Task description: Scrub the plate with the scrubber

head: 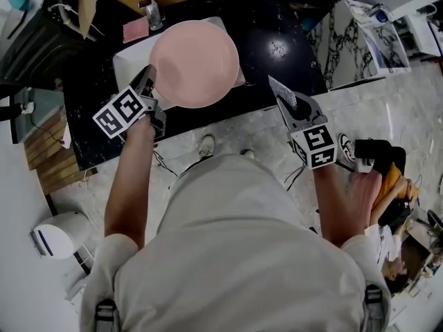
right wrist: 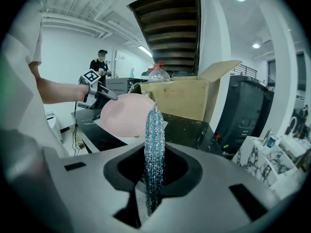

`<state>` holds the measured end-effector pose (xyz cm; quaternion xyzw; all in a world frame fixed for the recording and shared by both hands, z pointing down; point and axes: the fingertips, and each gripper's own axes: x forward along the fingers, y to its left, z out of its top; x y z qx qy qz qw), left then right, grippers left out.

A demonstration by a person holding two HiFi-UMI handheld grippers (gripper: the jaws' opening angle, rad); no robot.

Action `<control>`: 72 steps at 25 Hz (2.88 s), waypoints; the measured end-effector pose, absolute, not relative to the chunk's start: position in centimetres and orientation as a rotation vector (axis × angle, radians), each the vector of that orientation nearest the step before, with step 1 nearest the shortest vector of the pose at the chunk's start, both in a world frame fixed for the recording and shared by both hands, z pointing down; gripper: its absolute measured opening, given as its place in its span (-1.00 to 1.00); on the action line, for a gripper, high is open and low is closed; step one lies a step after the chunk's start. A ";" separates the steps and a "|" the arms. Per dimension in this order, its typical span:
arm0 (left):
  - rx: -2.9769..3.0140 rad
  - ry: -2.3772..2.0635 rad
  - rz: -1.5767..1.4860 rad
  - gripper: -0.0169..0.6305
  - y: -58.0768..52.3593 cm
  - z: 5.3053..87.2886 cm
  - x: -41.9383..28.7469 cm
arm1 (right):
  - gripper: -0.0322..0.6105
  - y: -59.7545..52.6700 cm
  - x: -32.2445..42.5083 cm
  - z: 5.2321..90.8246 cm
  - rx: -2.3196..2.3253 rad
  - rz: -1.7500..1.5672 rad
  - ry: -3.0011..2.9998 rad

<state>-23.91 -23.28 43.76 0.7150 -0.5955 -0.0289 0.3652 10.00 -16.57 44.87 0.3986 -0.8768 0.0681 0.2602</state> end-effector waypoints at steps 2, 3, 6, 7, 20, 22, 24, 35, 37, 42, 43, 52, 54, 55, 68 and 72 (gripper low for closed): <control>1.826 -1.535 -0.069 -0.83 -23.6 44.3 -24.9 | -0.66 -16.4 9.6 44.8 1.088 0.194 -2.373; 1.821 -1.537 -0.064 -0.83 -23.8 44.6 -25.3 | -0.66 -16.3 9.4 44.7 1.090 0.197 -2.371; 1.802 -1.546 -0.048 -0.83 -24.1 45.8 -26.6 | -0.66 -16.1 8.3 44.6 1.092 0.205 -2.370; 1.794 -1.547 -0.045 -0.83 -24.2 46.2 -27.0 | -0.66 -16.0 7.9 44.6 1.093 0.208 -2.370; 1.627 -1.513 -0.031 -0.83 -26.0 53.5 -31.4 | -0.66 -15.0 3.8 44.9 1.130 0.251 -2.344; 1.595 -1.508 -0.018 -0.83 -26.4 55.0 -32.0 | -0.66 -14.8 3.4 44.9 1.140 0.259 -2.336; 1.569 -1.503 0.000 -0.82 -26.9 56.5 -32.5 | -0.66 -14.7 3.1 45.0 1.154 0.269 -2.326; 1.447 -1.481 0.100 -0.82 -29.2 63.7 -33.9 | -0.66 -13.8 3.2 45.1 1.254 0.322 -2.240; 1.438 -1.480 0.125 -0.83 -29.4 64.5 -34.0 | -0.66 -13.6 3.1 45.0 1.270 0.330 -2.227; 1.428 -1.507 0.249 -0.86 -29.4 66.1 -34.5 | -0.66 -13.1 2.7 45.3 1.292 0.358 -2.198; 1.427 -1.515 0.277 -0.86 -29.4 66.3 -34.5 | -0.66 -13.1 2.5 45.4 1.295 0.362 -2.196; 1.515 -1.570 0.371 -0.64 -30.2 65.7 -34.8 | -0.66 -11.9 1.4 46.0 1.289 0.390 -2.186; 1.547 -1.583 0.365 -0.64 -30.1 64.8 -34.8 | -0.66 -11.5 1.3 46.0 1.290 0.384 -2.198; 1.568 -1.588 0.366 -0.64 -29.9 64.2 -34.7 | -0.66 -11.3 1.3 45.9 1.291 0.380 -2.206; 2.008 -1.575 0.402 -0.60 -20.2 52.8 -28.9 | -0.66 -5.0 2.9 44.3 1.284 0.393 -2.384; 2.162 -1.527 0.378 -0.60 -14.6 49.2 -25.7 | -0.66 -1.6 3.7 43.9 1.256 0.378 -2.436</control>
